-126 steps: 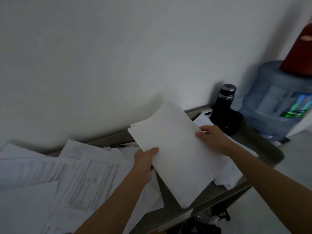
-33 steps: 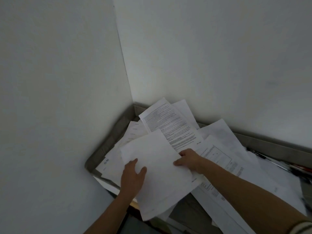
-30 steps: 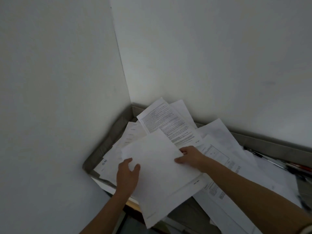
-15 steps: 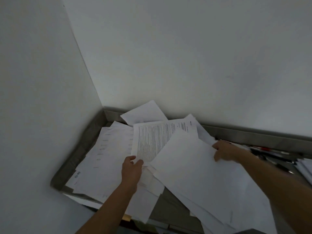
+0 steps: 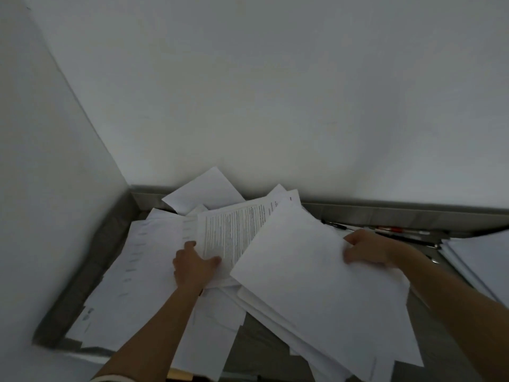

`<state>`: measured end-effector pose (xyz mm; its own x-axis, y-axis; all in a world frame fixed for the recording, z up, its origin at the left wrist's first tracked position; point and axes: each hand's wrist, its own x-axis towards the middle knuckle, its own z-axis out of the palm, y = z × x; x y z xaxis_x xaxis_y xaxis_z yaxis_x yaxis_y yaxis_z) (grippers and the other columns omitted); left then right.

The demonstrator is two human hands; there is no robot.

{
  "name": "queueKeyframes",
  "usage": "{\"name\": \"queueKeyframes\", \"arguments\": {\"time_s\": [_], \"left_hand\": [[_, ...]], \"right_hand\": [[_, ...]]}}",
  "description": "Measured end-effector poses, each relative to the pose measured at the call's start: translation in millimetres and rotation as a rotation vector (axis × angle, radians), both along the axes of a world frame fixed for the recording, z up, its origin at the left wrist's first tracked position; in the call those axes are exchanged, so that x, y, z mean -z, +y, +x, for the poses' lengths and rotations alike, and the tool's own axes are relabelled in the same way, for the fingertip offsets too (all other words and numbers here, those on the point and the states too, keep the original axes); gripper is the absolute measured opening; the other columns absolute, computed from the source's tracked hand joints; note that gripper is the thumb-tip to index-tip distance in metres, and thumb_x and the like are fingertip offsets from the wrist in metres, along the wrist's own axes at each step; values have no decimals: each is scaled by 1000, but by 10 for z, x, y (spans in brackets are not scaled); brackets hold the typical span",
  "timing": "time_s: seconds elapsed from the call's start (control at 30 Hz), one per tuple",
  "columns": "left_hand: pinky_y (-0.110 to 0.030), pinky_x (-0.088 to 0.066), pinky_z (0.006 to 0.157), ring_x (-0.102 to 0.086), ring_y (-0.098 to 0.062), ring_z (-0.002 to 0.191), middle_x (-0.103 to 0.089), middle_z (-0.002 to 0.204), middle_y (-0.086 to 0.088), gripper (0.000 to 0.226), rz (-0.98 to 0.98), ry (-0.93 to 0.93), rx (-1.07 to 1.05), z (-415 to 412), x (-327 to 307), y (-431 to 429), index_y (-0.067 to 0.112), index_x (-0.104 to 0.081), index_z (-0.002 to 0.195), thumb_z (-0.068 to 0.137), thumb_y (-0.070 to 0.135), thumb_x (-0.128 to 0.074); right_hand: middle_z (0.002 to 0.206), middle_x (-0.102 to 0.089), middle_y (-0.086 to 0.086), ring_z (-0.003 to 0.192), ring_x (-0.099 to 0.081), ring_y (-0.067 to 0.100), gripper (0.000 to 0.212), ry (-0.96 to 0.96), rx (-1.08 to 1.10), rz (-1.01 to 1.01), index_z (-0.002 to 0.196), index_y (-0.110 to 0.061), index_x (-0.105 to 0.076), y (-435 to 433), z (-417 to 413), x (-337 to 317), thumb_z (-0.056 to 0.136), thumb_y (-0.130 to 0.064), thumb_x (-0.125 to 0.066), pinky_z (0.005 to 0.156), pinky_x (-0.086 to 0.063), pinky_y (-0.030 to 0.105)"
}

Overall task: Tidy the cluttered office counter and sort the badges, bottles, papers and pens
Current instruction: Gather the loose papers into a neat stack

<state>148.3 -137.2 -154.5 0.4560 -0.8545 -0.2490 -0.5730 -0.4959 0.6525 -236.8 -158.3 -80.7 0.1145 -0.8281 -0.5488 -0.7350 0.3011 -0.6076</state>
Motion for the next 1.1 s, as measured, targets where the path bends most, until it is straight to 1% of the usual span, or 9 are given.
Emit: {"name": "queueKeyframes", "arguments": {"time_s": [0.07, 0.13, 0.3, 0.43, 0.6, 0.83, 0.9, 0.97, 1.1], "left_hand": [[-46, -40, 104, -45, -36, 127, -44, 141, -20, 93, -24, 154, 1, 2, 7, -62, 9, -29, 145, 72, 27, -84], [-42, -40, 102, -46, -36, 128, -44, 142, -19, 89, 24, 138, 32, -15, 9, -90, 5, -29, 144, 74, 21, -82], [-42, -41, 100, -44, -31, 126, -47, 136, -12, 75, 158, -220, 190, -67, 33, -92, 17, -44, 137, 76, 45, -75], [-42, -34, 106, -37, -29, 130, -39, 142, -10, 61, 117, -390, 287, -102, 21, -84, 21, -50, 136, 82, 45, -68], [-39, -24, 115, -27, -23, 142, -26, 157, -5, 58, 124, -307, 463, -80, 59, -59, 24, -48, 139, 86, 34, -67], [-30, -20, 115, -27, -19, 143, -26, 157, -1, 50, 90, -208, 662, -64, 93, 90, 22, -52, 134, 87, 18, -67], [-30, -25, 112, -35, -21, 138, -36, 152, -4, 47, 37, -147, 609, -48, 120, 157, 18, -56, 129, 85, 15, -69], [-31, -33, 106, -45, -24, 127, -48, 140, -9, 42, -76, -87, 437, -43, 136, 226, 12, -58, 124, 84, 11, -69], [-39, -46, 93, -57, -33, 106, -61, 114, -16, 23, -179, 78, 77, 21, 89, 237, 4, -63, 114, 92, 11, -58]], "right_hand": [[84, -76, 1, 85, -72, 22, 18, 17, -68, 6, 88, -15, -79, 27, 7, -12, 77, -6, -67, 83, -58, 36], [87, -76, 2, 85, -72, 22, 18, 18, -81, 36, 90, -16, -79, 49, 9, -28, 77, -8, -68, 84, -58, 38], [78, -71, 23, 66, -69, 34, 34, -157, 238, 21, 81, 2, -72, 71, -126, -212, 49, -8, -66, 63, -58, 39], [68, -69, 18, 52, -64, 29, 23, -364, 489, -66, 85, -1, -67, 55, -366, -443, 64, -5, -61, 53, -53, 30], [74, -66, 14, 60, -61, 27, 41, -609, 557, -125, 92, -6, -61, 31, -521, -643, 52, -13, -60, 60, -49, 31], [68, -64, 8, 56, -62, 21, 16, -773, 571, -133, 80, -9, -61, -8, -173, -734, 77, -5, -45, 63, -48, 31], [71, -63, 13, 59, -60, 26, 18, -703, 525, -144, 84, -3, -62, -39, -16, -749, 69, -11, -54, 65, -47, 33], [75, -63, 21, 62, -61, 30, 39, -544, 404, -152, 88, 2, -66, -85, 175, -713, 51, -12, -65, 64, -51, 34], [62, -65, 8, 50, -60, 18, 6, -176, 126, -161, 74, -4, -70, -152, 556, -464, 73, -1, -65, 46, -47, 18]]}}
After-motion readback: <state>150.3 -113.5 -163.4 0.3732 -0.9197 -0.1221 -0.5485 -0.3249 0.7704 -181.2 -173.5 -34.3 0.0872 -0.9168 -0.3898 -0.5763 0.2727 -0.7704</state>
